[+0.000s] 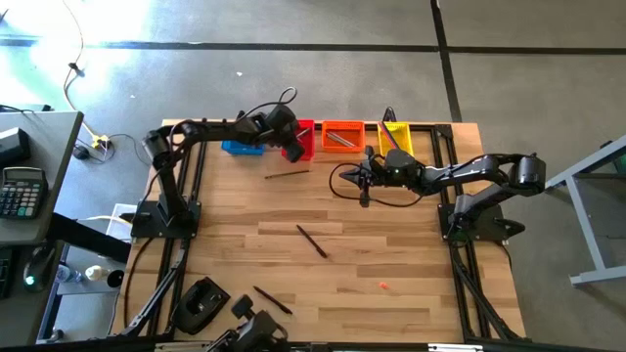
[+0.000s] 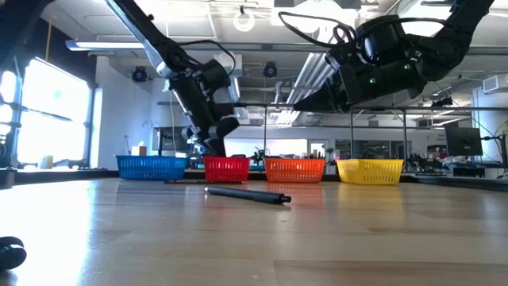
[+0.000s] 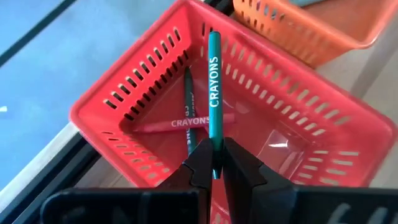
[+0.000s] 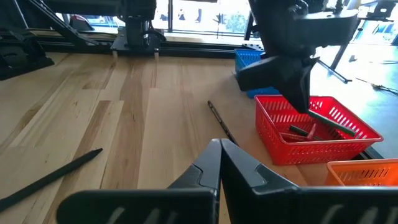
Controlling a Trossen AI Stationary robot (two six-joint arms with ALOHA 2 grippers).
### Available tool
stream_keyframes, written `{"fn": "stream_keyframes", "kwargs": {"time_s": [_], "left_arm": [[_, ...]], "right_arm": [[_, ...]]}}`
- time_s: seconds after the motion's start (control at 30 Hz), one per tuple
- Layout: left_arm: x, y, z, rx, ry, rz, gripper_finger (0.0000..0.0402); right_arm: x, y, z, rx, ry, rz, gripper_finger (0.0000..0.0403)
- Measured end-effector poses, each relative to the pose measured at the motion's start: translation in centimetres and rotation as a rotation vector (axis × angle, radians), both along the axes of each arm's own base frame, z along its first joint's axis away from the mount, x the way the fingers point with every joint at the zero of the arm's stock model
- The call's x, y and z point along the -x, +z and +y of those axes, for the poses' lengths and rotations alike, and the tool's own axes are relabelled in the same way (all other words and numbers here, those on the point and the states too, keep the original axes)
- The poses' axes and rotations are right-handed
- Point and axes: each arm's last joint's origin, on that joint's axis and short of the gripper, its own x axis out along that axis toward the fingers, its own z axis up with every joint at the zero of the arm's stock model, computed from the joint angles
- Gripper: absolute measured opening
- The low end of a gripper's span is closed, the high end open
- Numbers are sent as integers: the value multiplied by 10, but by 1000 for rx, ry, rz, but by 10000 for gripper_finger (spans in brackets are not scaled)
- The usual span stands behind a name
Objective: Sort crayons/erasers/pens/pencils in bins
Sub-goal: Put the green crayon into the red bin, then put the black pen into the orange bin
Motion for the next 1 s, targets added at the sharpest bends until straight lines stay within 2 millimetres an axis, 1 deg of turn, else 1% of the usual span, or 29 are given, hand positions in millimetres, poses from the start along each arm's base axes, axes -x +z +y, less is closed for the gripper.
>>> {"fn": "stream_keyframes", "kwargs": {"time_s": [0.2, 0.47, 0.6, 0.7, 0.83, 1.0], "left_arm": [[-1, -5, 3, 35, -4, 18, 17], [-1, -4, 3, 21, -16, 28, 64], [-1, -1, 0, 1, -59, 53, 82], [-4, 13, -10, -35, -104, 54, 81], [-6, 32, -35, -77, -163, 11, 59], [-1, 42, -69, -158, -209, -112, 26]], "right_arm": [[0, -1, 0, 2, 1, 6, 0], [0, -1, 0, 13, 4, 17, 0], [0, -1, 0, 13, 5, 17, 0], [0, -1, 0, 13, 4, 17, 0], [0, -1, 0, 14, 5, 16, 0], [0, -1, 0, 16, 5, 16, 0]]}}
